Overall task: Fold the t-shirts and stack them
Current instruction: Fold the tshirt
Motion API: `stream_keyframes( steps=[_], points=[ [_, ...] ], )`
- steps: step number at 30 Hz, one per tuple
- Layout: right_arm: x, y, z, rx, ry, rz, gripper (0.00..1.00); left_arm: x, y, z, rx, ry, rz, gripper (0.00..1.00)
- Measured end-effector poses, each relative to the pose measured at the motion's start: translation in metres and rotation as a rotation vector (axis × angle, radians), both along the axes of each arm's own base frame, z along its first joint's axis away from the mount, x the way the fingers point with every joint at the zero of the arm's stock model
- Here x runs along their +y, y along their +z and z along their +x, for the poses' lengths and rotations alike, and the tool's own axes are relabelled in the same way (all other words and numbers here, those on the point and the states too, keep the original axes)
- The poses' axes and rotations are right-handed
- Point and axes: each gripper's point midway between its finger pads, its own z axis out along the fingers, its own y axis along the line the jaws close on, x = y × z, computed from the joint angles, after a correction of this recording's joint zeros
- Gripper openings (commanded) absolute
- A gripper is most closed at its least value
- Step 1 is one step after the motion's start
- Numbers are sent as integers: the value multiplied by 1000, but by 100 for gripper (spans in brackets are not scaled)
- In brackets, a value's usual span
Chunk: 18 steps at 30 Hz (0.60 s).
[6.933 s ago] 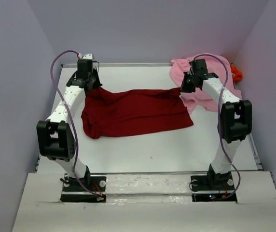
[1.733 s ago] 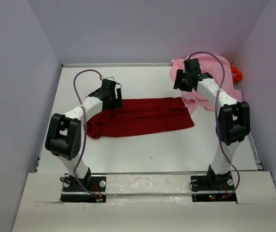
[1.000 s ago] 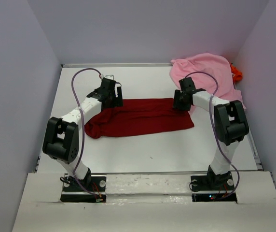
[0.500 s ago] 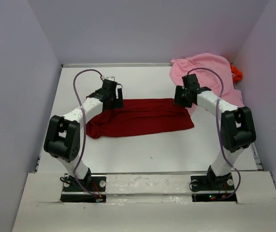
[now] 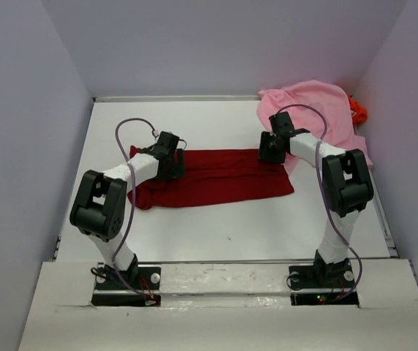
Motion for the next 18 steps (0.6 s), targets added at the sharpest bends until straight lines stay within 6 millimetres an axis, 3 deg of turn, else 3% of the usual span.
stream_keyframes(
  steps=[4,9,18],
  points=[
    [0,-16,-2,37,2,-8,56,5,-9,-8,21,10,12,92],
    [4,-15,-2,39,13,10,56,12,-20,-15,56,22,51,93],
    [7,-17,-18,45,28,47,56,22,-21,4,54,67,24,92]
  ],
)
